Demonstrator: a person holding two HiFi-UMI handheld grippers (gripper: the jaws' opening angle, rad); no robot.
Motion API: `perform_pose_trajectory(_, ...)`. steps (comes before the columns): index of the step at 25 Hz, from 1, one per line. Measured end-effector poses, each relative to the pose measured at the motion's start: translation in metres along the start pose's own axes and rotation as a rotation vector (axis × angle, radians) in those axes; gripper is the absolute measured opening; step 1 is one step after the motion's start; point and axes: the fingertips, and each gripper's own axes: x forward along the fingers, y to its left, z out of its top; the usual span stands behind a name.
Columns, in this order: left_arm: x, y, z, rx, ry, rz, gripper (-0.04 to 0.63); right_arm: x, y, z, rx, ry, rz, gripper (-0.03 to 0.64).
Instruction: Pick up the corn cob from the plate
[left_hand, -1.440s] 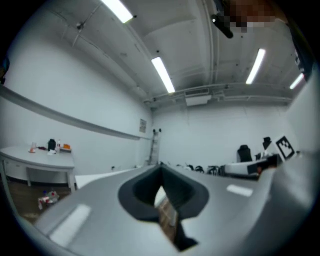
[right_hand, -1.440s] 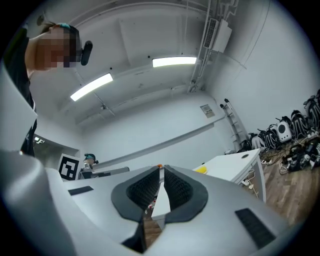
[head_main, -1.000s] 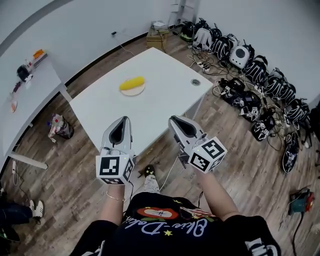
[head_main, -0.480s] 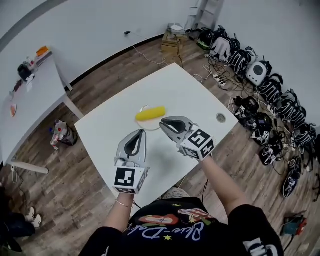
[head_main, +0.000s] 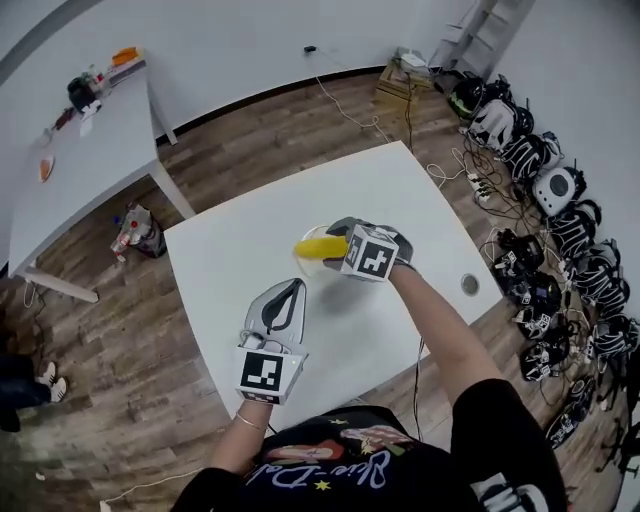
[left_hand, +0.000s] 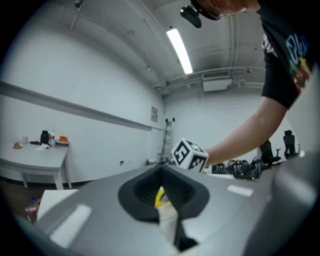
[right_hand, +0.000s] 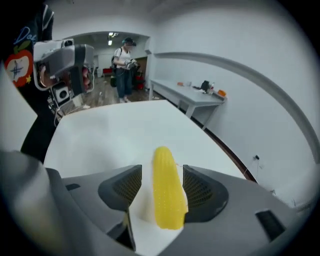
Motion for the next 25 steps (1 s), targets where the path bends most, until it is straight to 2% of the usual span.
perform_pose_trajectory(5, 0.002, 0.018, -0.007, -0.028, 0.009, 0.041, -0.002, 0.039, -0.003, -0.006, -0.082, 0.113, 0.143, 0.249)
perform_pose_trajectory(10, -0.003, 0.027, -0.017, -0.049, 0.047, 0.053, -0.002, 0.057, -0.010, -0.011, -0.099, 0.163, 0.208, 0.250)
perform_pose_trajectory(14, -0.016, 0.042, -0.022, -0.071, 0.053, 0.103, -0.002, 0.064, -0.006, -0.023, -0.028, 0.241, 0.271, 0.252)
perform_pose_trajectory(17, -0.023, 0.049, -0.025, -0.076, 0.058, 0.133, -0.002, 0.065, -0.008, -0.024, -0.001, 0.255, 0.266, 0.250)
perform_pose_trajectory(20, -0.028, 0.047, -0.027, -0.077, 0.082, 0.116, -0.002, 0.058, -0.012, -0.019, 0.103, 0.156, 0.210, 0.250)
perform_pose_trajectory(22, -0.032, 0.046, -0.030, -0.092, 0.094, 0.097, -0.002, 0.040, -0.021, -0.006, 0.284, -0.012, 0.140, 0.250)
perform_pose_trajectory(25, -0.034, 0.045, -0.029, -0.101, 0.087, 0.087, -0.003, -0.003, -0.030, 0.010, 0.612, -0.323, 0.038, 0.249)
